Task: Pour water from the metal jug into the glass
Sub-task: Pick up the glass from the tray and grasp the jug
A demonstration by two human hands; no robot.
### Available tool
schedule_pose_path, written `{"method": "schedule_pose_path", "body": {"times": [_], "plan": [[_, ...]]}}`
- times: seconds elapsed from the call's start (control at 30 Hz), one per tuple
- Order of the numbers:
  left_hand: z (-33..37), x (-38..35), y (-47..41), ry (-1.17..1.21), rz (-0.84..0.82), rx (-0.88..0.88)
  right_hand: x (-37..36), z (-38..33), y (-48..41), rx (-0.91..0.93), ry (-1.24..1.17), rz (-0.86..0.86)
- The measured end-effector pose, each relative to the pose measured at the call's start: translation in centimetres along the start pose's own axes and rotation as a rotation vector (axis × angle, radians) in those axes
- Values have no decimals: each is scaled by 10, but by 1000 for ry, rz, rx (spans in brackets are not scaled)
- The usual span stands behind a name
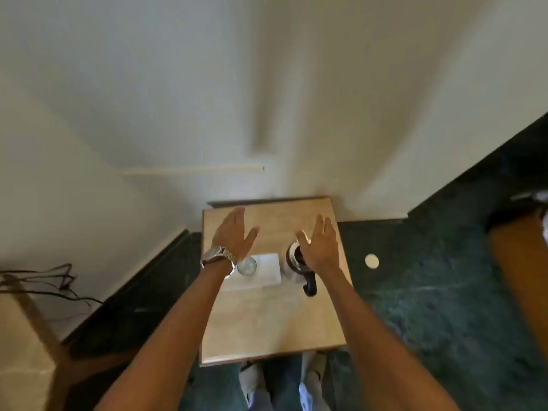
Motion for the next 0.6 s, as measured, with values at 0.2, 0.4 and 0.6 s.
{"method": "schedule_pose_path", "body": {"times": [0.2,0.4,0.6], "plan": [[-81,-162,-23,92,-186,166,-117,125,-1,-411,-417,167],[-132,-227,-58,153,-203,246,-173,150,-14,-492,-776,286],[-150,-215,-79,279,-145,300,-172,137,-34,-470,-831,360]]}}
Point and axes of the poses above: each hand's wrist, its own y-axis away from the middle knuckle, its own x-axis out of the back of the hand, z = x × y, the point moved 6 cm from there along -y, towards the middle knuckle, and after that the axes turned 12 degrees about -z, right-handed, at the moved point
